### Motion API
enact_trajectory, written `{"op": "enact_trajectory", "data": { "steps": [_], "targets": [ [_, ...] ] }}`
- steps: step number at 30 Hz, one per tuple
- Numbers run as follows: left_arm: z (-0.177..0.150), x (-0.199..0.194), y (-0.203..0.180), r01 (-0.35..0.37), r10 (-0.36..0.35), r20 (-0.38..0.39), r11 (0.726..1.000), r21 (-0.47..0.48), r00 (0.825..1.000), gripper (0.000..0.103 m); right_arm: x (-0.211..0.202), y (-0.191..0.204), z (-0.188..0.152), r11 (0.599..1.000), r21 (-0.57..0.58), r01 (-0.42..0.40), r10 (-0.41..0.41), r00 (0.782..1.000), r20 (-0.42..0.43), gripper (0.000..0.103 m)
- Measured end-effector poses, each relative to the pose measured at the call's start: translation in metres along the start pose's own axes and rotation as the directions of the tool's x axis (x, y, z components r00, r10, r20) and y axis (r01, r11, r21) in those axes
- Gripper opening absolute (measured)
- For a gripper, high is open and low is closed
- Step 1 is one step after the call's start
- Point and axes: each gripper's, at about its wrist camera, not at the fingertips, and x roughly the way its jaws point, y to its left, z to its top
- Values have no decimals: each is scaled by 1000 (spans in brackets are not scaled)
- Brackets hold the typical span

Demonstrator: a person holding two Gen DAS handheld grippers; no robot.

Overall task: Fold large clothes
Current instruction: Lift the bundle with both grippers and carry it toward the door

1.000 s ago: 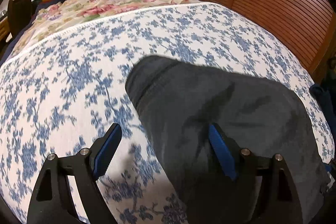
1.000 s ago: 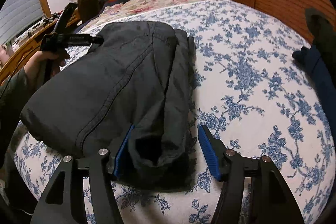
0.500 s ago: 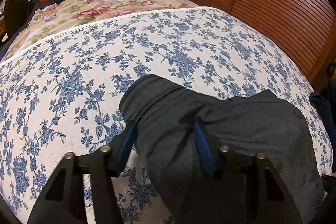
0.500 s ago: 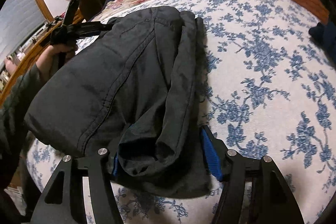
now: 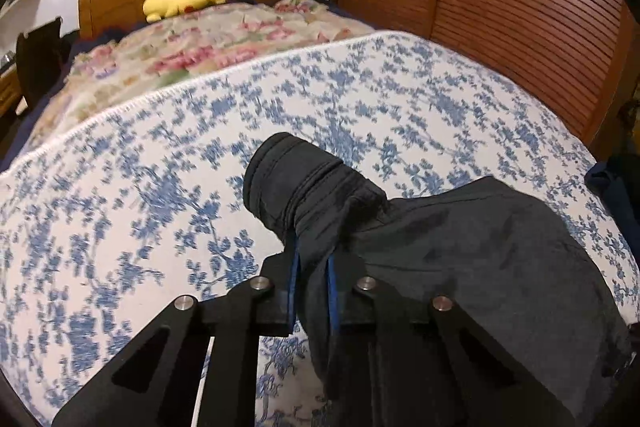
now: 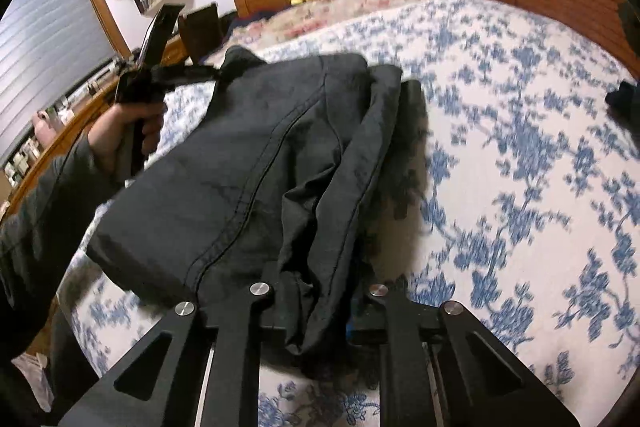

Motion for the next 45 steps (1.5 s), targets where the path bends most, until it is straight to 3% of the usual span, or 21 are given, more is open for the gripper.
{"op": "enact_trajectory", "data": {
  "steps": [13, 24, 30, 40, 43, 45],
  "targets": [
    [13, -123, -52, -37, 20, 167, 995, 95, 986, 11, -54, 7, 12, 999, -34, -3, 8, 988, 155, 10],
    [43, -187, -128, -17, -29, 274, 987, 162, 961, 11, -148, -22, 26, 988, -92, 123, -95, 960, 265, 10],
    [74, -211, -200, 45, -117, 338, 976, 214, 934, 11, -231, -52, 37, 971, -99, 218, -171, 921, 349, 10],
    [131, -215, -327, 222, -305, 343, 940, 260, 889, 11, -358, -127, 42, 890, -24, 454, -406, 817, 411, 10],
    [139, -194, -360, 280, -350, 304, 926, 252, 886, 11, -383, -158, 35, 859, 22, 511, -477, 786, 394, 10],
    [140, -173, -380, 305, -366, 254, 919, 249, 895, 11, -391, -181, 26, 838, 43, 544, -521, 777, 354, 10]
  ]
}}
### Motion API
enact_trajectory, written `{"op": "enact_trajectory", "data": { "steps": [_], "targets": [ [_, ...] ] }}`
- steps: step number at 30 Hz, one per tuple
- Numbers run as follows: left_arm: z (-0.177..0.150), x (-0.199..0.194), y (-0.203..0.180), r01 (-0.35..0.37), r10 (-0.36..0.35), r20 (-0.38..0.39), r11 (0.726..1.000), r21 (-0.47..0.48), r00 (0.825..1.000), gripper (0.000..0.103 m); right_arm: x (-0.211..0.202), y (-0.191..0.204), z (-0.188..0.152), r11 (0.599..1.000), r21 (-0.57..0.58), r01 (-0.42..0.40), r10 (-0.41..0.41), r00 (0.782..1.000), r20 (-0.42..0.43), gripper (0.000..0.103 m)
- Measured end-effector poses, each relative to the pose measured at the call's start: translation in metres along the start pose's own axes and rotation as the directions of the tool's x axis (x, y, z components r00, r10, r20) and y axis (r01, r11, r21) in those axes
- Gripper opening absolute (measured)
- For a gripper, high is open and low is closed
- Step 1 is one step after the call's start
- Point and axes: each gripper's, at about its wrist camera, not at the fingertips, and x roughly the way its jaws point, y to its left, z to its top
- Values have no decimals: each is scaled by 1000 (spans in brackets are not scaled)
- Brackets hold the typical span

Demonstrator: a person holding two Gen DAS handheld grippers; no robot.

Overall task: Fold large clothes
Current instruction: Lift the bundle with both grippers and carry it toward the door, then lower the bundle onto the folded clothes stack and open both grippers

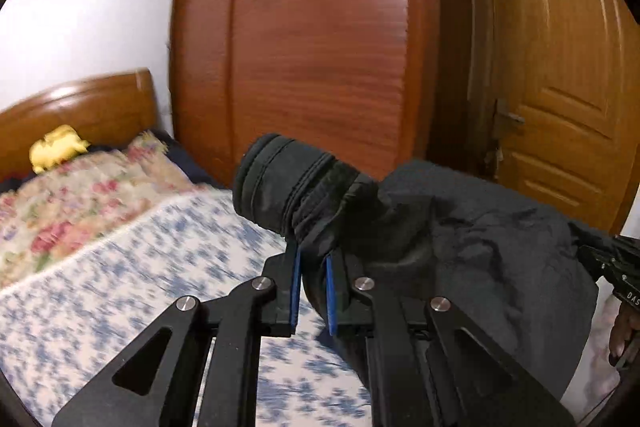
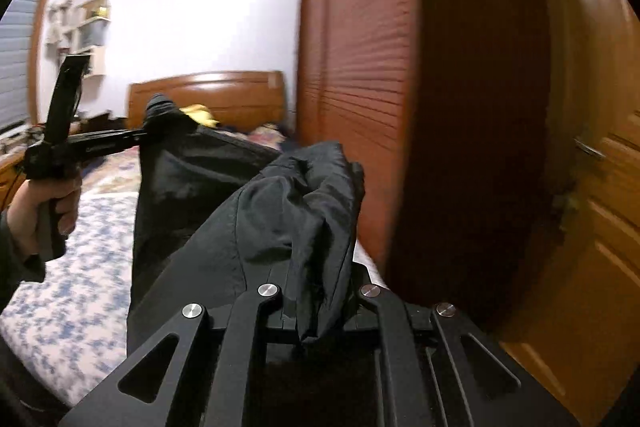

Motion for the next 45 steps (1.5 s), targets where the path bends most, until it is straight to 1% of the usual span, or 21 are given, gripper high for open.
{"op": "enact_trajectory", "data": {
  "steps": [2, 5, 7, 10, 12, 14, 16, 17, 18, 22, 24, 26, 28, 30, 33, 34, 36, 38, 40, 43, 45],
  "targets": [
    [-12, 29, -13, 27, -27, -51, 1000, 5, 998, 11, 5, -18, -14, 999, 3, 33, -33, 998, -49, 10],
    [-36, 68, -38, 68, -63, -137, 997, 28, 989, 11, 20, -46, -44, 996, 27, 85, -81, 989, -127, 10],
    [-49, 84, -45, 61, -52, -163, 997, 47, 985, 11, 30, -63, -63, 991, 63, 117, -105, 980, -168, 11],
    [-57, 91, -45, 36, -24, -182, 997, 68, 983, 12, 42, -86, -84, 979, 123, 160, -132, 969, -209, 17],
    [-61, 92, -42, 24, -9, -189, 997, 77, 982, 16, 43, -88, -88, 973, 139, 185, -156, 967, -200, 26],
    [-68, 91, -44, 19, 6, -211, 993, 119, 977, 20, 41, -87, -86, 967, 136, 216, -190, 965, -180, 36],
    [-73, 87, -49, 1, 36, -217, 985, 171, 976, 22, 33, -86, -84, 966, 125, 228, -207, 965, -158, 40],
    [-78, 82, -48, -16, 62, -218, 978, 207, 974, 26, 36, -68, -83, 963, 122, 240, -220, 963, -152, 44],
    [-80, 78, -49, -19, 69, -219, 975, 221, 973, 29, 35, -68, -82, 959, 114, 259, -241, 959, -149, 46],
    [-97, 59, -43, 26, 29, -236, 973, 229, 971, 35, 42, -31, -83, 932, 68, 356, -348, 932, -104, 57],
    [-104, 47, -40, 50, 2, -242, 977, 207, 970, 36, 37, -21, -76, 924, 67, 376, -371, 925, -78, 60],
    [-110, 35, -37, 75, -31, -241, 981, 178, 970, 36, 34, -10, -72, 927, 74, 369, -365, 929, -55, 63],
    [-116, 25, -31, 98, -58, -238, 983, 157, 969, 36, 38, 5, -74, 947, 68, 316, -312, 948, -58, 64],
    [-122, 15, -27, 115, -80, -233, 983, 140, 969, 39, 42, 18, -75, 964, 64, 258, -254, 965, -69, 65],
    [-130, 2, -26, 136, -100, -239, 981, 140, 966, 47, 55, 34, -80, 977, 65, 203, -195, 975, -111, 65],
    [-133, -2, -26, 141, -105, -240, 980, 142, 965, 50, 64, 34, -82, 979, 70, 191, -180, 974, -135, 65],
    [-138, -10, -25, 146, -108, -238, 978, 149, 965, 57, 83, 34, -87, 979, 69, 192, -176, 965, -193, 65],
    [-143, -20, -24, 144, -106, -234, 978, 150, 966, 62, 100, 28, -94, 975, 64, 213, -191, 947, -257, 65],
    [-147, -27, -22, 139, -103, -223, 979, 151, 969, 65, 114, 19, -107, 975, 91, 201, -163, 933, -321, 66],
    [-157, -45, -16, 133, -100, -211, 981, 144, 972, 68, 122, 12, -118, 973, 83, 216, -178, 927, -331, 66],
    [-161, -53, -10, 123, -94, -203, 983, 136, 975, 68, 120, 9, -116, 971, 105, 215, -169, 928, -333, 67]
  ]
}}
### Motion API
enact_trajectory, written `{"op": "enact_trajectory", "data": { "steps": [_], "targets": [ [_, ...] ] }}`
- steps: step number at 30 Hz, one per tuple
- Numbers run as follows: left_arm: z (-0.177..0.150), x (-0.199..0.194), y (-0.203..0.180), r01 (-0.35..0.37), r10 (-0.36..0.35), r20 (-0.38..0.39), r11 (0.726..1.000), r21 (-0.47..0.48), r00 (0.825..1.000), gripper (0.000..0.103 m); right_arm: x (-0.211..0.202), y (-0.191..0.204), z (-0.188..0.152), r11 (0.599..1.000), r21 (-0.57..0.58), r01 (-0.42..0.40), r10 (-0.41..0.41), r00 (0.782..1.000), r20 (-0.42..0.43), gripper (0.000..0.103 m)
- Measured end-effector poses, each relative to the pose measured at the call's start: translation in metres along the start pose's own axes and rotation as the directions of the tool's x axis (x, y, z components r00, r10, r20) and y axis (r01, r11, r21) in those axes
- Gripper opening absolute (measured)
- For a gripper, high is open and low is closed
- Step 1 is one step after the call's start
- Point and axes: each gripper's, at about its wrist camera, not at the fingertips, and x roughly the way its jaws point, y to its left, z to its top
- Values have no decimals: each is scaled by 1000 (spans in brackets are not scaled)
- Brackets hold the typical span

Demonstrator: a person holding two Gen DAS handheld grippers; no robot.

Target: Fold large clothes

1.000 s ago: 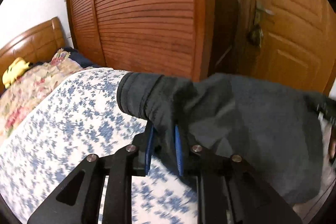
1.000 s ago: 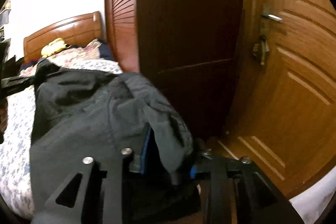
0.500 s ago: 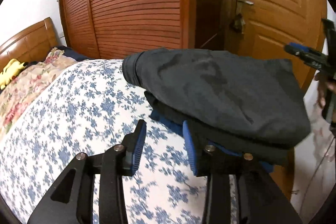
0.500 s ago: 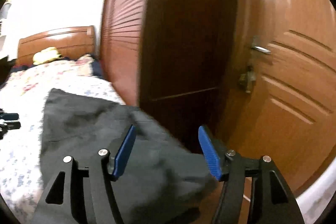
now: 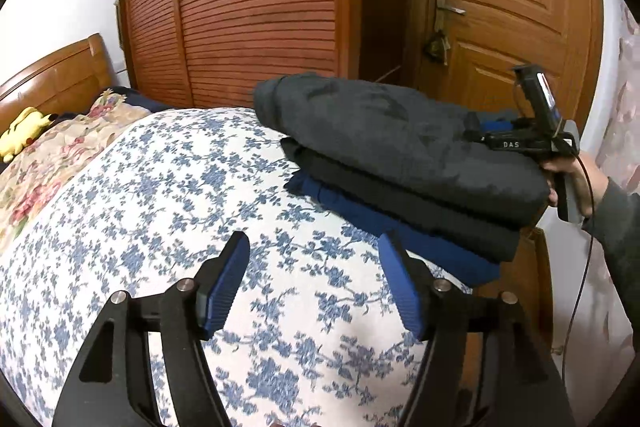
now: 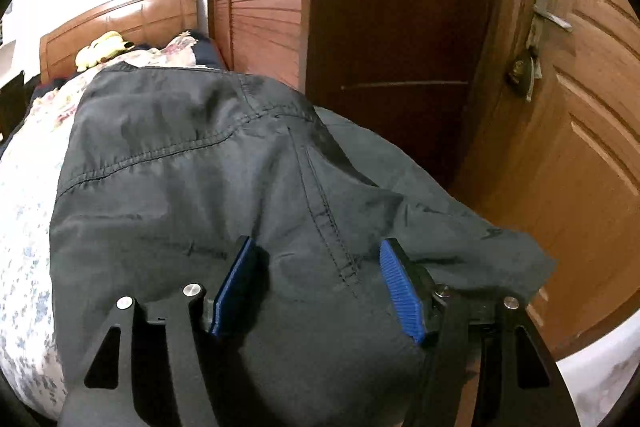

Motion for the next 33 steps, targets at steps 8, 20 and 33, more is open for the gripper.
{"op": "enact_trajectory", "data": {
  "steps": [8, 20, 33],
  "targets": [
    [-20, -30, 22, -39, 40, 28, 999, -36, 999, 73, -7, 40, 12, 999, -6, 47, -47, 997, 55, 67],
    [-63, -69, 77, -112, 117, 34, 985, -130, 993, 77, -73, 159, 7, 990, -118, -78, 101, 973, 207, 69],
    [-128, -100, 128, -253, 258, -6, 942, -220, 966, 78, -65, 313, -42, 919, -232, -320, 359, 920, 154, 71]
  ]
}}
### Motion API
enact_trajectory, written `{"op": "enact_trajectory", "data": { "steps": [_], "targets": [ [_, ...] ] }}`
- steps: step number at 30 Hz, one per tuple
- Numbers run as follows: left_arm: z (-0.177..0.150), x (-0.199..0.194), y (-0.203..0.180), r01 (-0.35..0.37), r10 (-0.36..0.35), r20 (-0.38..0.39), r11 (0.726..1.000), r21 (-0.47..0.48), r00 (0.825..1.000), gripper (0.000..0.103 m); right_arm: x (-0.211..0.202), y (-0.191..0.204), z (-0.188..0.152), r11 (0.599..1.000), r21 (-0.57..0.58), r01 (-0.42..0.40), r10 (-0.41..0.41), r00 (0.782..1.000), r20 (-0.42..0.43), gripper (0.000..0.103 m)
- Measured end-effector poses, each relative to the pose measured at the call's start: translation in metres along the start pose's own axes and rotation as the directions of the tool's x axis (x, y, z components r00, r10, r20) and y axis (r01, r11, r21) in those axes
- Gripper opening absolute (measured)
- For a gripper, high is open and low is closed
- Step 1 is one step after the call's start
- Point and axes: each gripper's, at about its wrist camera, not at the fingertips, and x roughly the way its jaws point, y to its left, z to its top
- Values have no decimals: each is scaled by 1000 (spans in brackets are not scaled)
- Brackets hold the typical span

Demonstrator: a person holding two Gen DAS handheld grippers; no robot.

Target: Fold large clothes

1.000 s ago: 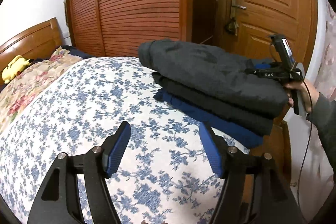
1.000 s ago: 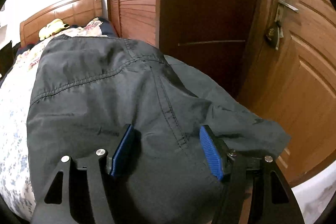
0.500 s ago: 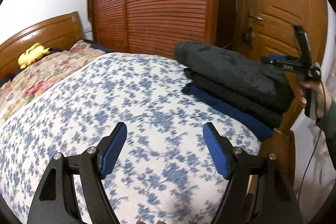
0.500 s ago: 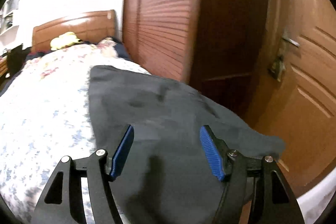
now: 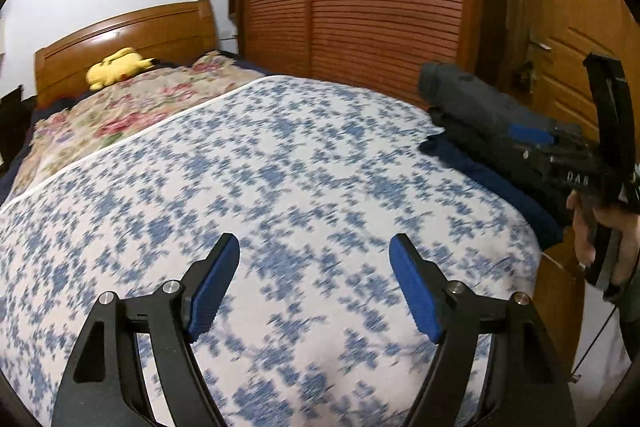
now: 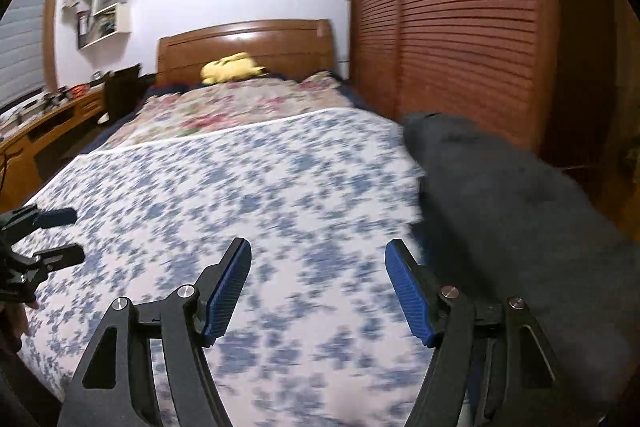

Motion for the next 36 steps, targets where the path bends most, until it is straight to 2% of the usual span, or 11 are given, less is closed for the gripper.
{"op": "enact_trajectory", "data": {
  "steps": [6, 11, 15, 17, 22, 24, 26, 30, 36],
  "targets": [
    [-31, -11, 27, -86, 85, -21, 995, -46, 996, 78, 24, 35, -16, 995, 9, -95, 96, 995, -31, 74],
    [-57, -26, 46, -170, 167, -38, 981, -93, 985, 78, 38, 59, -25, 990, -3, -144, 144, 989, -43, 76],
    [-73, -41, 57, -200, 195, -46, 971, -133, 980, 78, 46, 82, -32, 988, -14, -156, 155, 987, -46, 76],
    [-82, -50, 61, -251, 245, -55, 958, -136, 968, 78, 45, 92, -36, 984, -10, -177, 176, 983, -52, 76],
    [-99, -72, 72, -311, 304, -65, 936, -167, 950, 78, 35, 110, -44, 975, -15, -222, 220, 974, -55, 76],
    [-104, -83, 75, -348, 342, -66, 920, -181, 938, 78, 33, 115, -47, 973, -12, -231, 230, 972, -56, 76],
    [-109, -93, 78, -363, 358, -63, 912, -193, 932, 78, 31, 121, -49, 971, -15, -240, 239, 970, -55, 76],
    [-122, -118, 86, -348, 345, -58, 902, -254, 937, 78, 21, 133, -56, 967, -25, -254, 253, 966, -45, 76],
    [-132, -142, 98, -396, 393, -70, 872, -287, 917, 78, 12, 146, -60, 962, -33, -271, 270, 962, -24, 76]
  ]
}}
